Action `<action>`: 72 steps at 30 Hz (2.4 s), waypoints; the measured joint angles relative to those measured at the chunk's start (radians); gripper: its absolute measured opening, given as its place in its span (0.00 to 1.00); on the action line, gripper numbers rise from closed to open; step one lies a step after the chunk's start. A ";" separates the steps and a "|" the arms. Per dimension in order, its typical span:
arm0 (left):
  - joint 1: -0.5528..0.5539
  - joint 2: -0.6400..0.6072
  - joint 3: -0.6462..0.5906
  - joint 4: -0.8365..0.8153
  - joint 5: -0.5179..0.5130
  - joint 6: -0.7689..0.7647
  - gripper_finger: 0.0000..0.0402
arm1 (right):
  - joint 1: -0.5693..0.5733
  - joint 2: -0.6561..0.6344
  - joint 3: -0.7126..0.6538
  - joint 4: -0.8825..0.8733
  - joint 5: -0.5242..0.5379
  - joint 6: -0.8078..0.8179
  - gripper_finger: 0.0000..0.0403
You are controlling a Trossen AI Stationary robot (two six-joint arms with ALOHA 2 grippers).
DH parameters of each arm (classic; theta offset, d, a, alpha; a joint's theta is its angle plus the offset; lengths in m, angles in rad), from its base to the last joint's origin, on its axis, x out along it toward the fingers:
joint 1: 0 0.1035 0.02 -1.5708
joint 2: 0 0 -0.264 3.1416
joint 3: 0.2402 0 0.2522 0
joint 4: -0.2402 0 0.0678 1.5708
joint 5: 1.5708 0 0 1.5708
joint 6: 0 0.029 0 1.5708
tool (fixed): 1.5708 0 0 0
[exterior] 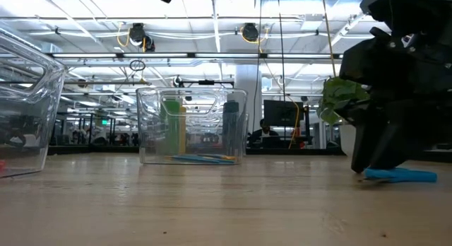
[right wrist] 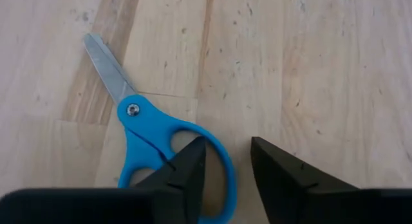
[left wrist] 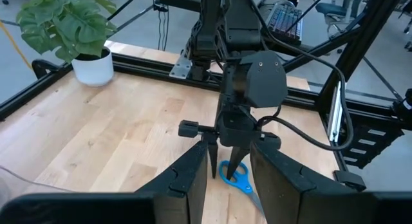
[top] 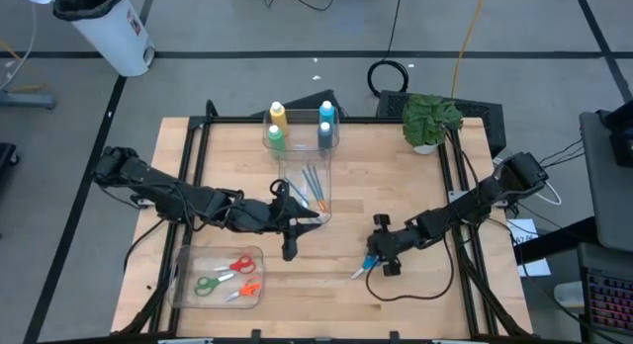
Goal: Pick & Place Paint Supplies
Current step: Put the blue scissors into the bottom transparent bin
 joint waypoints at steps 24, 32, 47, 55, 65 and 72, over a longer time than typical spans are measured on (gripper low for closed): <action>0.000 0.000 0.000 -0.018 0.000 0.000 0.30 | 0.000 -0.020 -0.005 0.091 -0.023 -0.038 0.00; 0.000 0.000 0.000 -0.017 0.000 -0.012 0.30 | 0.001 -0.155 -0.005 0.130 -0.014 -0.080 0.00; 0.020 0.172 0.001 0.138 -0.003 0.053 0.71 | 0.002 -0.402 -0.005 0.156 0.376 -0.179 0.00; 0.059 0.227 0.001 0.207 -0.010 0.026 0.77 | 0.018 -0.417 -0.005 0.224 0.665 -0.259 0.00; 0.107 0.227 0.001 0.315 -0.012 0.006 0.70 | 0.042 -0.418 -0.005 0.382 0.667 -0.394 0.00; 0.129 0.227 0.000 0.363 -0.002 0.005 0.66 | 0.042 -0.418 -0.005 0.399 0.694 -0.428 0.00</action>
